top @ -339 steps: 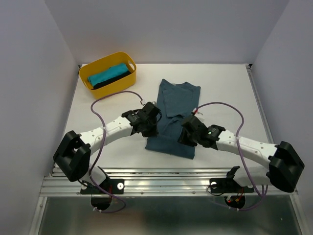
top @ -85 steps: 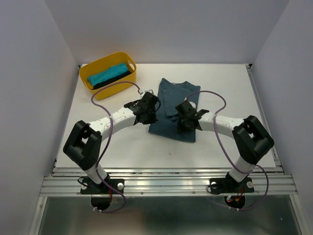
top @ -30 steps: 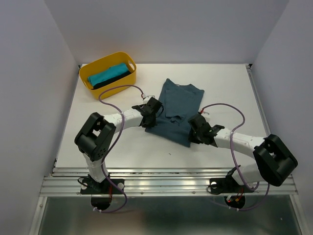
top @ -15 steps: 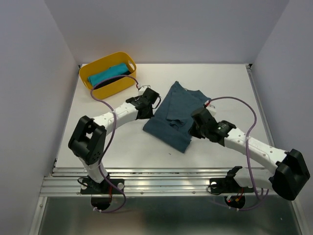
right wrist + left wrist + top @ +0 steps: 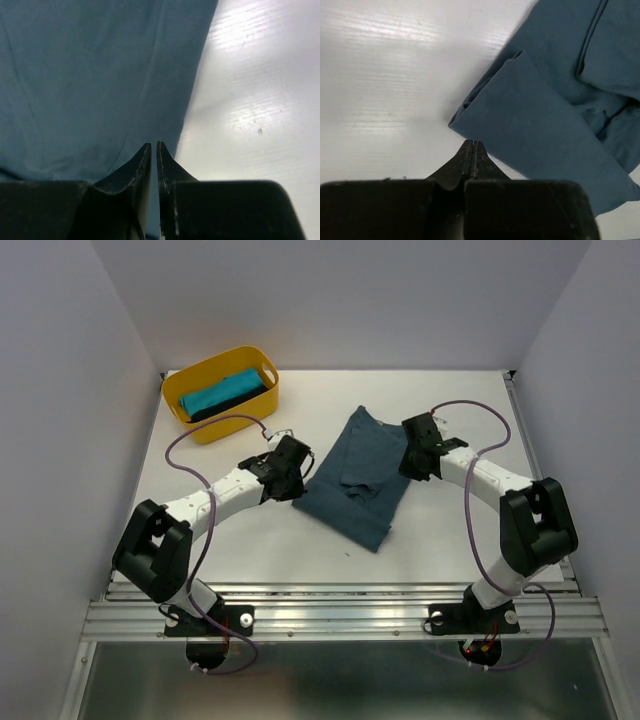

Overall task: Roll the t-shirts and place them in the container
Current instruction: Roll the T-shirt to the center of the board.

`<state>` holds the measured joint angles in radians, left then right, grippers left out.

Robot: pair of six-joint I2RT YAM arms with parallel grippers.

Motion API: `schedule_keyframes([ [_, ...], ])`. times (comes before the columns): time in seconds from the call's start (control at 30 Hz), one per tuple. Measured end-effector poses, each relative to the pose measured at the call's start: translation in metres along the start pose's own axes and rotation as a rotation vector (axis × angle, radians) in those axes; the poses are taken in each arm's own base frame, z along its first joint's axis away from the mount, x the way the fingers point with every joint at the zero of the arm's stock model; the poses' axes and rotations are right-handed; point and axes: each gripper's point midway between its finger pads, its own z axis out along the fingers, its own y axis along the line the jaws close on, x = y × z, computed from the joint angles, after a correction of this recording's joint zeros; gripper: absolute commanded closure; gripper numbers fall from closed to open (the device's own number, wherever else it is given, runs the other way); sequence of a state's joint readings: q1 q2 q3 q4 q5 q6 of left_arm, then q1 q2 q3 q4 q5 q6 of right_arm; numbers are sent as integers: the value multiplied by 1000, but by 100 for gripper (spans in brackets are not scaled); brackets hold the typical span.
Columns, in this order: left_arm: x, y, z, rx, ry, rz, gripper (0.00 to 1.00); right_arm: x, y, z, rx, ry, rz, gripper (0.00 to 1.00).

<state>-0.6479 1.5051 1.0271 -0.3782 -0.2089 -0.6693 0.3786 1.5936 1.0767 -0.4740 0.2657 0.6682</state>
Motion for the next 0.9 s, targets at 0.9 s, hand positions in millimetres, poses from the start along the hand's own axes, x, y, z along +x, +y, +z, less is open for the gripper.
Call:
schedule_keyframes([
  [0.9, 25, -11, 62, -14, 93, 42, 100, 67, -39, 15, -57, 23, 235, 82],
])
